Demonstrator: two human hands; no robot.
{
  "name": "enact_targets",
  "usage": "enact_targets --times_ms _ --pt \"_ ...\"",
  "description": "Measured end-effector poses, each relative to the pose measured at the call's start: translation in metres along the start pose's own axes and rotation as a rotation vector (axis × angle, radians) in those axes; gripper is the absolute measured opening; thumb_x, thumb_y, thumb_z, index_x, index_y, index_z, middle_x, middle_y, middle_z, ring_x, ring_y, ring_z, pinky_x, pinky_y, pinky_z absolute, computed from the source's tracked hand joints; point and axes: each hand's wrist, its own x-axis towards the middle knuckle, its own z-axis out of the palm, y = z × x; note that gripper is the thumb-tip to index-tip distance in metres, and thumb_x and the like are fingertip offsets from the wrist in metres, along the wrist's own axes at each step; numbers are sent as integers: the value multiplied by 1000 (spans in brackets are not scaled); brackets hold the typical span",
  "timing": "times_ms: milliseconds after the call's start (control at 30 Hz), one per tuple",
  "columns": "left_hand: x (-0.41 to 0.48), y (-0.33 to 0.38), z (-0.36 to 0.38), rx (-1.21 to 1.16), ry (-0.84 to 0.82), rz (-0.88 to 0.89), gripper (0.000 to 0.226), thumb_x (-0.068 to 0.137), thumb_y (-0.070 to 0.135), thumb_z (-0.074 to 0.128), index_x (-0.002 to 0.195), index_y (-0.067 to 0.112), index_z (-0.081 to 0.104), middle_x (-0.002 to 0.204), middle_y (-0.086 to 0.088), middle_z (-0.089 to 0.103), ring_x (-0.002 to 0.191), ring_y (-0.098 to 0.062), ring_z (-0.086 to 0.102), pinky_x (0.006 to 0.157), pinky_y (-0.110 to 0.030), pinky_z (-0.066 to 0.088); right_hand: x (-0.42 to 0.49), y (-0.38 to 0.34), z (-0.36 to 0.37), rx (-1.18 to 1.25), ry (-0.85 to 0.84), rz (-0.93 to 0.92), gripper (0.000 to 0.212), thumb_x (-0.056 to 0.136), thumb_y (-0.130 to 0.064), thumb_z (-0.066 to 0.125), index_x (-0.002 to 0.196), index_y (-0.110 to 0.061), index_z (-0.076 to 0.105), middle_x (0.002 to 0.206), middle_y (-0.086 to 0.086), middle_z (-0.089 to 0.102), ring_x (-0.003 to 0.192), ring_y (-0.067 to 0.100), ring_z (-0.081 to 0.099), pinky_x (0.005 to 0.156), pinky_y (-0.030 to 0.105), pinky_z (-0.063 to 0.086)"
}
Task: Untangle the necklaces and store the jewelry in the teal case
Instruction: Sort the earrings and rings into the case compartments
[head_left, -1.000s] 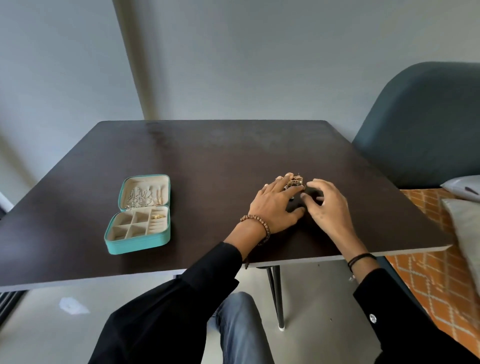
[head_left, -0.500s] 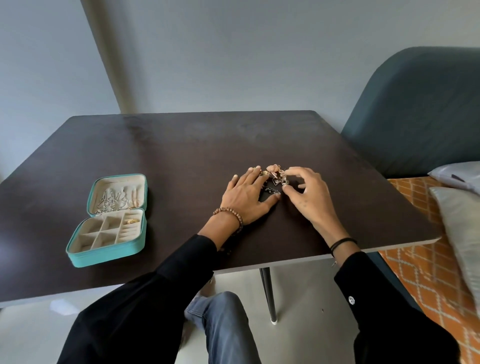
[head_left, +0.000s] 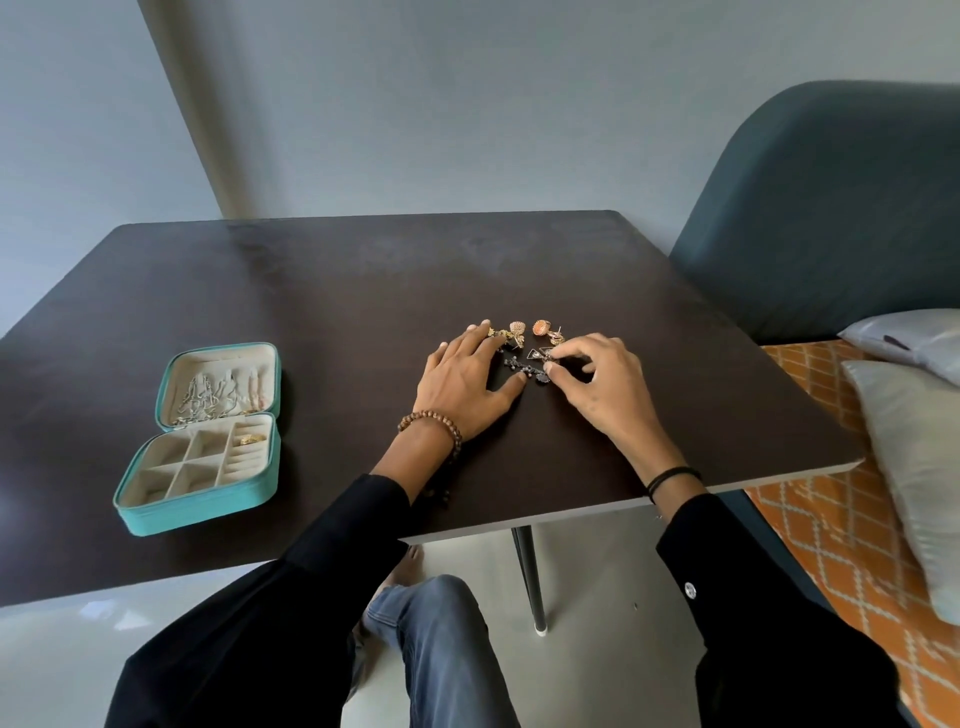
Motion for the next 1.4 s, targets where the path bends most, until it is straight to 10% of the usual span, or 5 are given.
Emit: enact_targets --times_ms 167,433,1400 --pt "0 0 -3 -65 22 -7 59 95 48 54 147 26 41 160 4 30 149 -16 24 118 -39 21 -6 -9 -2 29 -15 -30 15 90 -20 76 104 -16 76 93 -15 62 87 1 58 73 -1 42" --pt "-2 0 -5 -137 83 33 49 94 37 58 140 25 48 151 5 44 142 -15 33 111 -37 30 -3 -6 0 15 -15 -117 20 101 -19 63 120 -12 66 110 0 73 102 11 67 90 27 54" --pt "-2 -4 -6 -384 192 67 17 92 41 67 101 27 73 98 15 69 100 -2 53 84 -28 48 -13 -24 -4 349 -36 -171 19 100 -14 66 118 -9 70 108 1 75 98 10 74 85 22 59"
